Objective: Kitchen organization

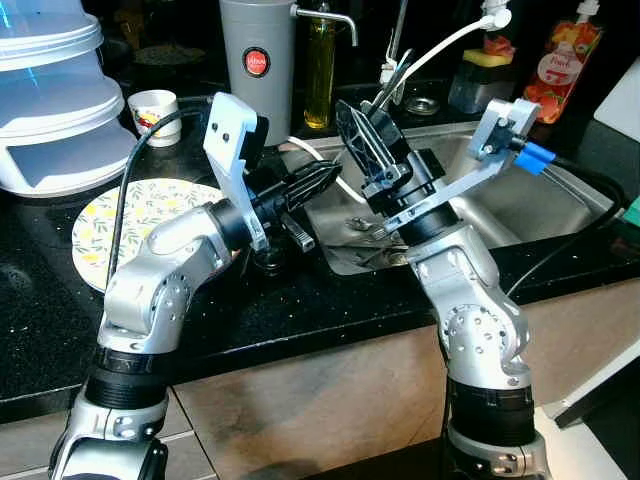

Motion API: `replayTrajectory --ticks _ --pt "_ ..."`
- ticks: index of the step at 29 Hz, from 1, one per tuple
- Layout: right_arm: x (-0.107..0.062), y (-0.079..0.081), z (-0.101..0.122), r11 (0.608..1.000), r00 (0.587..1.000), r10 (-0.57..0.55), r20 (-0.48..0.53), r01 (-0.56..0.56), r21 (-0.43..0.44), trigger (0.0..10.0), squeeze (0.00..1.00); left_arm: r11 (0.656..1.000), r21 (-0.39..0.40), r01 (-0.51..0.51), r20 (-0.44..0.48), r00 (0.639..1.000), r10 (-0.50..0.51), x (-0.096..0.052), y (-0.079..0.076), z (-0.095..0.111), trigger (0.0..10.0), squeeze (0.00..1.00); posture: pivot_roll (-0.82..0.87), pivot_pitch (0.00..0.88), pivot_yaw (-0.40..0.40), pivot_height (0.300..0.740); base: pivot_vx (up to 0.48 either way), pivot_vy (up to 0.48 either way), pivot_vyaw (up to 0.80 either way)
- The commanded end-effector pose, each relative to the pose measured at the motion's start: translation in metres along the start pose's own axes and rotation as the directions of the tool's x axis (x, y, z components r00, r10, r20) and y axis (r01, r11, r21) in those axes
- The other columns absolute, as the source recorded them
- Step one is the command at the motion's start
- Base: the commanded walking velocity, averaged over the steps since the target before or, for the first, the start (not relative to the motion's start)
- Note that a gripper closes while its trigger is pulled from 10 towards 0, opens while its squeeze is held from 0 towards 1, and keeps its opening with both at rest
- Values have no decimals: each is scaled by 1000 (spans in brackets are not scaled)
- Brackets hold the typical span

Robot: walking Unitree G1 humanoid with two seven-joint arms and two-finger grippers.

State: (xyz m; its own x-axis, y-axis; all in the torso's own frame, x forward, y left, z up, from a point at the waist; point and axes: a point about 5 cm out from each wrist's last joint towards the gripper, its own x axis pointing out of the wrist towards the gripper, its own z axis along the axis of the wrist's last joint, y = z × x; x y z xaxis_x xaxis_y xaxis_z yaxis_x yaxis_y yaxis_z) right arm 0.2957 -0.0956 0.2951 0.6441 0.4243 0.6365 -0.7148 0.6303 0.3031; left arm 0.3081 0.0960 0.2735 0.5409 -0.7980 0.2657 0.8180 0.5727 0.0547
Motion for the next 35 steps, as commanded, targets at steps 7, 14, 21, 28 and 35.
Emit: replayTrajectory --ticks 7,14,21,28,35 --pt "0 1 6 1000 999 8 31 -9 13 0 0 1000 9 1 -5 1000 -1 2 -1 1 10000 0 57 0 12 740 0 0 0" --pt "0 -3 6 1000 999 -10 42 10 16 0 0 999 -10 -51 52 997 51 6 2 5 10000 1000 63 0 8 740 0 0 0" --pt "2 -12 6 993 996 -77 33 79 -84 9059 0 996 -80 49 136 990 -38 -2 -1 25 10000 0 65 0 8 740 0 0 0" --pt "-1 -65 25 896 910 -381 162 406 -178 10000 0 973 -107 203 257 951 -170 -26 -7 45 10000 0 74 0 9 740 0 0 0" --pt "-21 -128 25 672 716 -671 192 697 -250 10000 290 984 -126 123 251 964 -88 -21 1 41 10000 0 78 0 5 740 0 0 0"
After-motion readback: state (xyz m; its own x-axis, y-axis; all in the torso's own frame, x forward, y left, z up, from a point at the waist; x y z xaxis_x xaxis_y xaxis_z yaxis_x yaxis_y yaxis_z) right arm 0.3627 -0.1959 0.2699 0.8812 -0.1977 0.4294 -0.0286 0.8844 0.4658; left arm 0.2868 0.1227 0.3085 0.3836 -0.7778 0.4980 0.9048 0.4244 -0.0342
